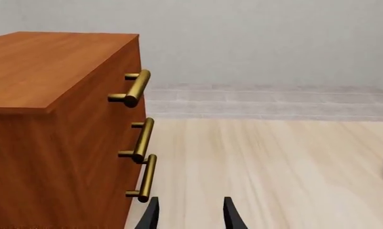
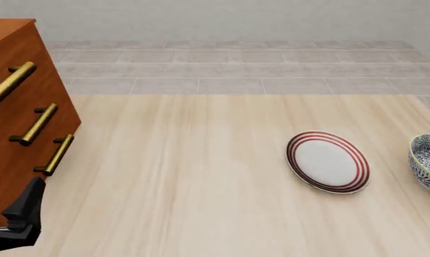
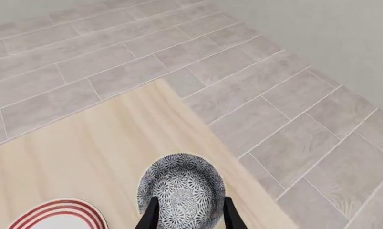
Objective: Put the bowl on top of the cabinet.
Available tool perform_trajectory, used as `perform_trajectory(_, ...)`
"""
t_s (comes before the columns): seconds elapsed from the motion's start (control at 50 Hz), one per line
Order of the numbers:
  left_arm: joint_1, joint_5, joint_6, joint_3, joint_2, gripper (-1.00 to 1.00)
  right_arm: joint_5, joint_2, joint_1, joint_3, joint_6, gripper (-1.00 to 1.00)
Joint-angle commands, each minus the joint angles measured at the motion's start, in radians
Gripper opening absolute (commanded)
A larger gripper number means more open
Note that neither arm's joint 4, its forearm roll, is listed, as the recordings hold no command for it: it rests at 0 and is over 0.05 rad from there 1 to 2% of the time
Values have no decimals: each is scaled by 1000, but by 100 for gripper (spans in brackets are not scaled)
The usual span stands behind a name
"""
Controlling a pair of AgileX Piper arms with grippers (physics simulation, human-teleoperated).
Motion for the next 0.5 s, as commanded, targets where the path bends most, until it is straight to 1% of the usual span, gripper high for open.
perform_trajectory(0.02,2,-14,6,0,20,100,-42,70,-16,0,32,100)
perform_trajectory(0.04,1,-17,6,0,24,100,-41,79,-13,-3,44,100)
perform_trajectory(0.1,1,-27,7,0,37,100,-55,105,-30,-13,32,100)
perform_trajectory(0.14,4,-26,7,0,35,100,-56,117,-33,-20,39,100)
perform_trajectory(0.3,6,-32,8,0,43,100,-71,143,-53,-30,18,100)
perform_trajectory(0.32,6,-33,8,0,44,100,-76,155,-53,-30,0,100)
perform_trajectory(0.5,6,-34,8,0,44,100,-91,190,-81,-44,-12,100)
